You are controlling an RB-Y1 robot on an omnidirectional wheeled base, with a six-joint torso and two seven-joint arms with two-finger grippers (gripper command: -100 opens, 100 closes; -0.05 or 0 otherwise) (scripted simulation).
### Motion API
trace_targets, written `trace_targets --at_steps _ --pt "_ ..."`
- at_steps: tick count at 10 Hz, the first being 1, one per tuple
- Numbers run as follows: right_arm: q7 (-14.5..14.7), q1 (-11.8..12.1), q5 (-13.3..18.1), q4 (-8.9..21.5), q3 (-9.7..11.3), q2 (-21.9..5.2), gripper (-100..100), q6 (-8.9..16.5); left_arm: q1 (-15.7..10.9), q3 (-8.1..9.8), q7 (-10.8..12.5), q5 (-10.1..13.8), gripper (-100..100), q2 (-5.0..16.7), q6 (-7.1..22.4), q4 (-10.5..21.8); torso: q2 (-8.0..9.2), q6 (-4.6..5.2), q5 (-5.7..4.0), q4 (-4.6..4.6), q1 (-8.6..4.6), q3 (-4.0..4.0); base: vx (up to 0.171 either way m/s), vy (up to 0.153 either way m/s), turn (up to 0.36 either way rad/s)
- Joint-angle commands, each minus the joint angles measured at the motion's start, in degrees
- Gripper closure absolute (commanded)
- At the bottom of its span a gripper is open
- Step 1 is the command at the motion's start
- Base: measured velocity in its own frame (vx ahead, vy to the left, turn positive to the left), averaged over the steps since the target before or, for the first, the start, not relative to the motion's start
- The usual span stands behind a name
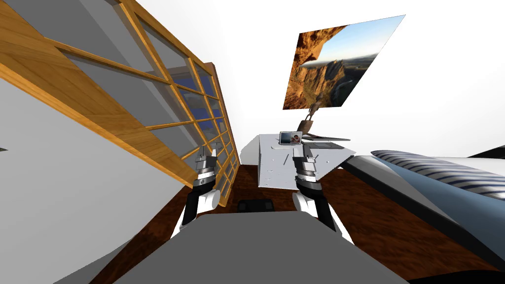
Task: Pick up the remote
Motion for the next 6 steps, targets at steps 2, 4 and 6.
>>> trace_targets --at_steps 2,4,6 --pt "0.6 -0.5 0.0 0.6 -0.9 -3.8 -100 0.0 0.0 0.0 0.0 0.0 0 0.0 0.0 0.0 0.07 0.0 0.0 0.01 0.01 0.04 -0.041 0.009 0.02" --pt "1.4 -1.2 0.1 1.6 -2.1 -7.4 -100 0.1 0.0 0.0 0.0 0.0 0 0.0 0.0 0.0 0.25 0.0 0.0 0.05 0.01 0.14 -0.092 0.015 0.034" --pt "1.8 -1.6 0.2 2.3 -2.9 -10.3 -100 0.0 0.0 0.0 0.0 0.0 0 0.0 0.0 0.0 0.33 0.0 0.01 0.08 0.04 0.2 -0.07 0.016 0.021"
